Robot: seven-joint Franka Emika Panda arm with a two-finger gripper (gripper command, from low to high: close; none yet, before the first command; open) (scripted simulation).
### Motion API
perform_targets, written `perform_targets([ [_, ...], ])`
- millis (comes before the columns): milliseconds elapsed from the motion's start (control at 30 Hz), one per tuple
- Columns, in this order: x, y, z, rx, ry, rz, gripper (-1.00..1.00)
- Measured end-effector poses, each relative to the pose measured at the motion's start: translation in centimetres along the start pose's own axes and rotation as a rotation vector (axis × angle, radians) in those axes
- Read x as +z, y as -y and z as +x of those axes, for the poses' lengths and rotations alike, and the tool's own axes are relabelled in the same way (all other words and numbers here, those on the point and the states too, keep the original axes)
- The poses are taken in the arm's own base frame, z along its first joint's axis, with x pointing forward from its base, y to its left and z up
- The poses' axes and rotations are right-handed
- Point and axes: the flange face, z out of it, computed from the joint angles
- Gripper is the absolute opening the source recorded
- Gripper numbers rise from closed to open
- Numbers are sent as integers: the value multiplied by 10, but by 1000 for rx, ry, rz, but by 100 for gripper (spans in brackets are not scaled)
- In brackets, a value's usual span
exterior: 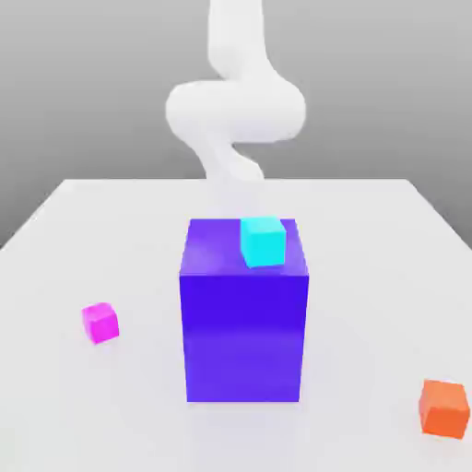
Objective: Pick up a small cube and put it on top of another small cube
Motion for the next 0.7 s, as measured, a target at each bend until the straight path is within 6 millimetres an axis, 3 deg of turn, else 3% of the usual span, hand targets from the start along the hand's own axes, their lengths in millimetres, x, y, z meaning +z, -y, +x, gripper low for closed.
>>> perform_targets([
  [167,86,-53,3,-133,48,-153,0],
  [367,168,-141,-5,-263,160,-292,0],
  [533,217,-225,-27,-350,283,-364,0],
  [700,249,-307,-65,-419,421,-390,0],
])
